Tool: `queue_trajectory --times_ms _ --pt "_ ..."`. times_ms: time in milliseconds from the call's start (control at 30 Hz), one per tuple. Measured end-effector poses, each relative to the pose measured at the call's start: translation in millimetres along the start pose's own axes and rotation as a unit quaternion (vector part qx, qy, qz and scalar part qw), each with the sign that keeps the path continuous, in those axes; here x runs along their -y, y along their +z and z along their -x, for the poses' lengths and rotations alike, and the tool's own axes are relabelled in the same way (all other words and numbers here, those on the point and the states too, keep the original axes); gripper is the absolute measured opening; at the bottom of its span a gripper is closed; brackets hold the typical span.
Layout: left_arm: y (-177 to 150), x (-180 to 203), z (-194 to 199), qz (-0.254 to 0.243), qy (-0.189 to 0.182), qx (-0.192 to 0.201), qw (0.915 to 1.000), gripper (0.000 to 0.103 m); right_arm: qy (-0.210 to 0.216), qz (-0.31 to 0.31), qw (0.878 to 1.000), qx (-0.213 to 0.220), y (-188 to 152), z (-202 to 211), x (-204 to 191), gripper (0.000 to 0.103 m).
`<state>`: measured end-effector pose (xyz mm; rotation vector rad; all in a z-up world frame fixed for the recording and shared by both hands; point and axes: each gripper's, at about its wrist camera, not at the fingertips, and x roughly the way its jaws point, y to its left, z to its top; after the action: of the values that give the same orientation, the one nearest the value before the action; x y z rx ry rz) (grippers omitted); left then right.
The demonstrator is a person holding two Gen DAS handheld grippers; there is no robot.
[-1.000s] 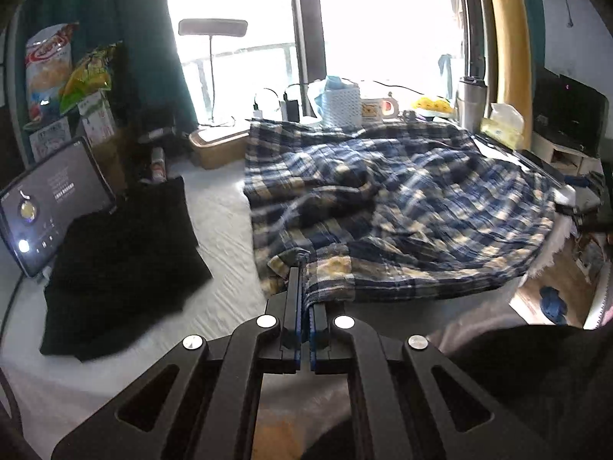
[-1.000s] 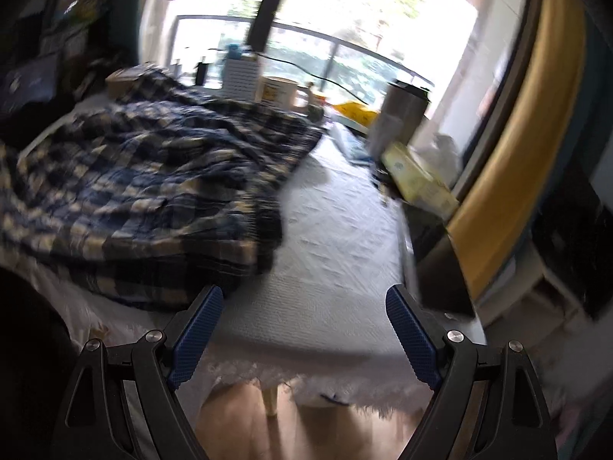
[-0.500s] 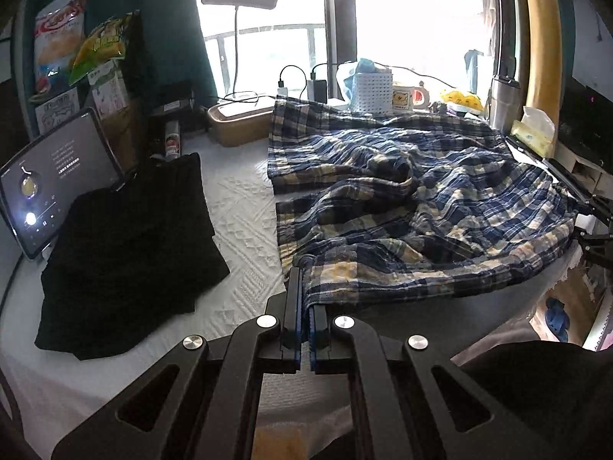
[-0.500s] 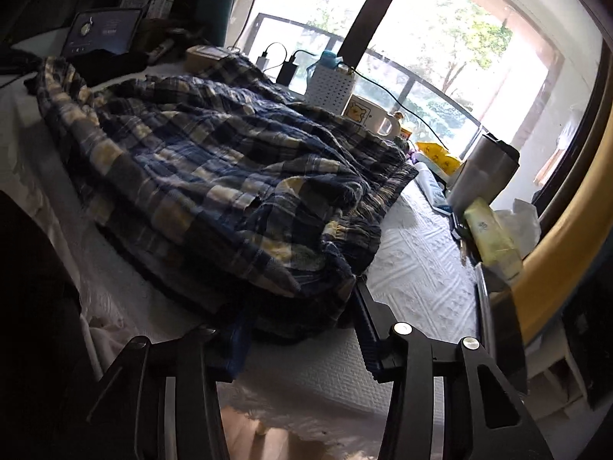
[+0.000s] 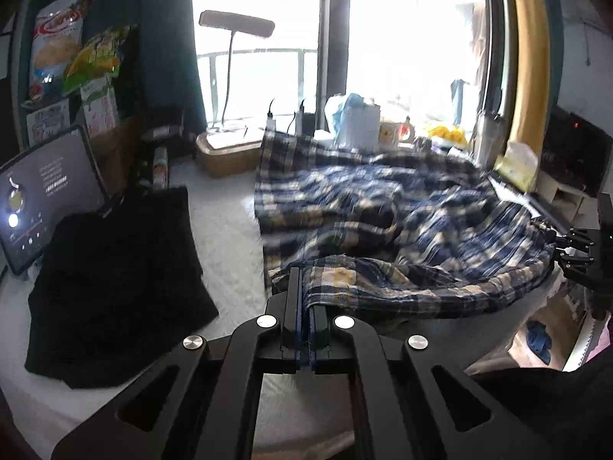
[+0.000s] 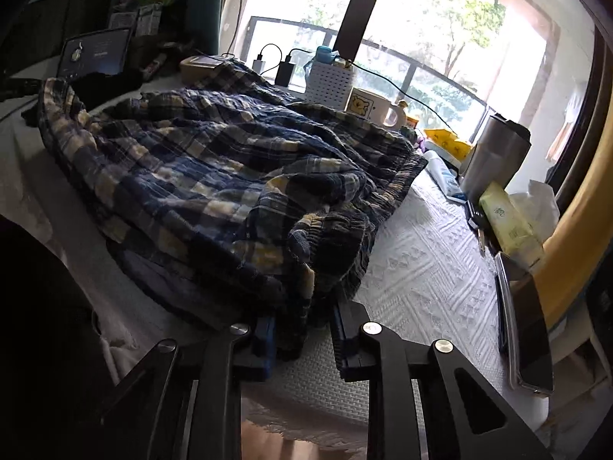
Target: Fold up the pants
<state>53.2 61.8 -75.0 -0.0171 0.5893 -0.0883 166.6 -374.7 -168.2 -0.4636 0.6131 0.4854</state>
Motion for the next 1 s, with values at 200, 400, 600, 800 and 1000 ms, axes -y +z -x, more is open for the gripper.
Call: queue_trajectory --times_ms 200,400,600,800,1000 --pt "17.9 -1.2 6.5 -0.006 -0.009 0.027 0.9996 0.001 0.012 -0.054 0.998 0.038 21.3 27.5 27.7 0.023" --pt "48.7 -3.5 10.0 -0.025 -0.003 0.064 0.9976 0.001 0.023 -0.099 0.993 0.061 46.7 33.3 46.2 0.023" --pt "89.6 -9.7 -0.4 -0.034 0.007 0.098 0.9945 0.001 0.012 -0.113 0.990 0.085 81.2 34.7 60.5 0.023" --pt "126.2 -12.3 -25.7 -0.052 0.010 0.119 0.9915 0.001 -0.014 -0.139 0.987 0.084 115.5 18.7 82.3 0.023" --pt "156.7 -15.3 -65.3 -0.060 0.012 0.117 0.9912 0.001 -0.025 -0.166 0.983 0.076 139.8 -12.3 101.8 0.023"
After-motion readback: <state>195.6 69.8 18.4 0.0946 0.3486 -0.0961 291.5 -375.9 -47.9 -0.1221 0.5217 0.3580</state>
